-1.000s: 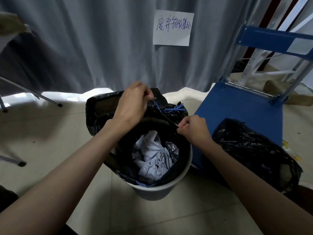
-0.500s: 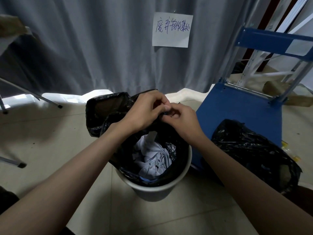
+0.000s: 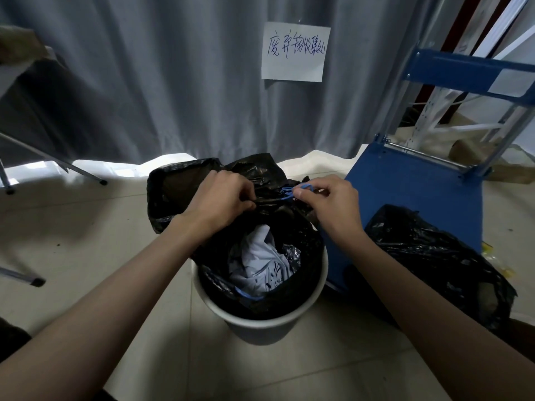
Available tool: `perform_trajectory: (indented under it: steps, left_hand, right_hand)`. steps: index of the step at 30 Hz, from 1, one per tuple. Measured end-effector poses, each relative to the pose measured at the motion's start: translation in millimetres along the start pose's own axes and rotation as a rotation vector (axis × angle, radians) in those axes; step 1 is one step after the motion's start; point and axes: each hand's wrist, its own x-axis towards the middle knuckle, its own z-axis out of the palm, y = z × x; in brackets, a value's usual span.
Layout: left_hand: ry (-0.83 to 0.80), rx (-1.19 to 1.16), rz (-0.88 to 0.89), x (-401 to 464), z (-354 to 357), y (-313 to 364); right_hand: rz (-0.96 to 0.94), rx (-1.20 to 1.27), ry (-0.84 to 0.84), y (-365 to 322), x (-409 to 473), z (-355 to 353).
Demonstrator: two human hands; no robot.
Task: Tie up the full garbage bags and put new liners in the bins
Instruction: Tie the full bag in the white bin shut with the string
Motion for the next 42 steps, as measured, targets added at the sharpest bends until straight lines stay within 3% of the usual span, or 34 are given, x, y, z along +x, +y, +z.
perform_trajectory:
  steps: [5, 9, 16, 20, 29, 32, 34, 37, 42]
  left_hand:
    - [-0.055, 0.2, -0.164, -2.6, -5.6, -7.6]
    - [-0.089, 0.262, -0.189, -3.7, -3.0, -6.6]
    - [0.038, -0.385, 0.001, 5.6, -6.1, 16.9]
    - [0.097, -0.401, 0.07, 7.4, -3.5, 22.1]
    - [-0.098, -0.475, 0.098, 1.1, -10.7, 25.6]
    - [-0.051, -0.483, 0.06, 1.3, -13.1, 25.2]
    - [-0.021, -0.493, 0.04, 2.8, -13.7, 21.9]
    - [-0.022, -0.545, -0.005, 4.4, -12.9, 17.8]
    - [-0.024, -0.612, -0.046, 4.2, -14.4, 19.3]
  right_hand:
    - [0.025, 0.179, 0.104, -12.2, 3.7, -8.8]
    - [-0.055, 0.312, 0.048, -30.8, -3.2, -6.1]
    - [-0.175, 0.381, -0.122, -52.3, -9.4, -0.7]
    - [-0.175, 0.385, -0.177, -50.5, -11.6, 2.1]
    - [-0.113, 0.428, -0.149, -40.2, -8.6, -1.4]
    - [-0.123, 0.323, -0.124, -33.8, -6.9, 1.9]
    - [-0.129, 0.09, -0.123, -21.0, -5.4, 6.8]
    - [-0.095, -0.318, -0.276, 4.1, -6.5, 12.8]
    - [0.0, -0.399, -0.33, 29.3, -13.2, 17.5]
